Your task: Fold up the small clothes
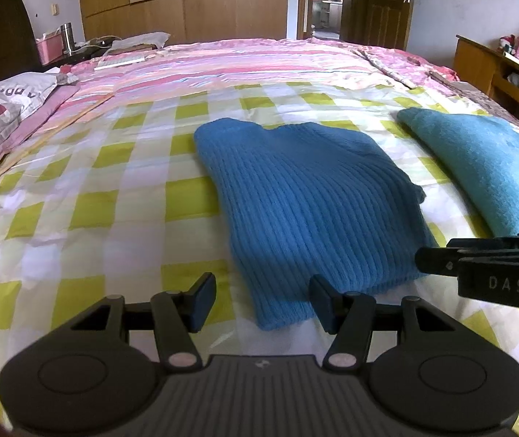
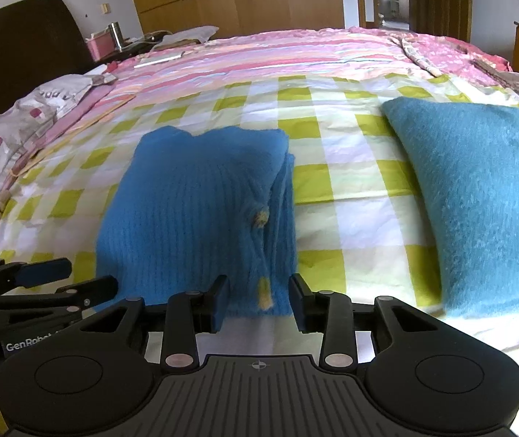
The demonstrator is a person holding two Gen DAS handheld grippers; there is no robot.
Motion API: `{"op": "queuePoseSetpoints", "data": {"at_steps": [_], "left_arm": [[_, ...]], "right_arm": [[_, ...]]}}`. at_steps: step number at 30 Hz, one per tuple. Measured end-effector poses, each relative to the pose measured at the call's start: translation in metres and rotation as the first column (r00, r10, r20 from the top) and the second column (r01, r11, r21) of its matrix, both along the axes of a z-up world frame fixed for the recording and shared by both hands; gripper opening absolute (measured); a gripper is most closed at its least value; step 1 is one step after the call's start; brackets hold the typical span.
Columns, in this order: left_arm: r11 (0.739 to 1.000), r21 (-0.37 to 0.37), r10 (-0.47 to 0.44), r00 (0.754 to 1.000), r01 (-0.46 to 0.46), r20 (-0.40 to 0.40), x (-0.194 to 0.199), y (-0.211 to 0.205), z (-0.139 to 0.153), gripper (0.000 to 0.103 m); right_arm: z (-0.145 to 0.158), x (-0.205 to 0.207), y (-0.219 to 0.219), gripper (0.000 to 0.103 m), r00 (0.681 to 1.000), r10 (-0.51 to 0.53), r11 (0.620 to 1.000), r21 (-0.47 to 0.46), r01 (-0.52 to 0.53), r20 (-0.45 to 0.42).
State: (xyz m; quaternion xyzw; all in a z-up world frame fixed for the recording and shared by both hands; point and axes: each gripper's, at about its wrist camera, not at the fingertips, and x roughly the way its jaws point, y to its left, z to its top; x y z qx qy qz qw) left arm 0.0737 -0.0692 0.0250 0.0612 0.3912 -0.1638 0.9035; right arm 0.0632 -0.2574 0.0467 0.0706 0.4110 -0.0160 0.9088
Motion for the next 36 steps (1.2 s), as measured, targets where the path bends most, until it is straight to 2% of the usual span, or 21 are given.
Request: {"op": "queuePoseSetpoints", "data": {"at_steps": [11,19,21,24,30,36], "left_arm": [[1.0,0.012,0.0,1.0,0.0,0.003,-0.019,0.005,-0.001,0.063],[0.999,0.035,0.019,1.0,-0.019,0.022,-0.041,0.013,-0.004,0.073],[0.999,0.033,0.024,0.999,-0.025,0.026,-0.045,0.015,-0.004,0.081],[0.999,0.032,0.025,0.999,-0.026,0.03,-0.053,0.015,-0.004,0.087],[0.998,0.063,0.027,0.998,-0.03,0.058,-0.064,0.013,-0.002,0.094],[0.998,0.048,0.023,0.997,-0.027,0.072,-0.073,0.016,0.003,0.095]], "right_arm": [[0.005,-0.023,0.016,0.037,1.0,0.019,1.0,0.017,-0.019,0.006],[0.0,-0.046,0.022,0.039,1.0,0.003,1.0,0.014,-0.003,0.008],[0.0,-0.052,0.023,0.039,1.0,-0.001,1.0,0.015,0.001,0.009],[-0.001,-0.06,0.026,0.04,1.0,0.001,1.0,0.027,-0.001,0.01],[-0.004,-0.073,0.033,0.042,1.0,0.0,0.999,0.037,-0.001,0.01],[-0.001,-0.086,0.033,0.043,1.0,-0.014,0.998,0.061,0.012,0.024]]}}
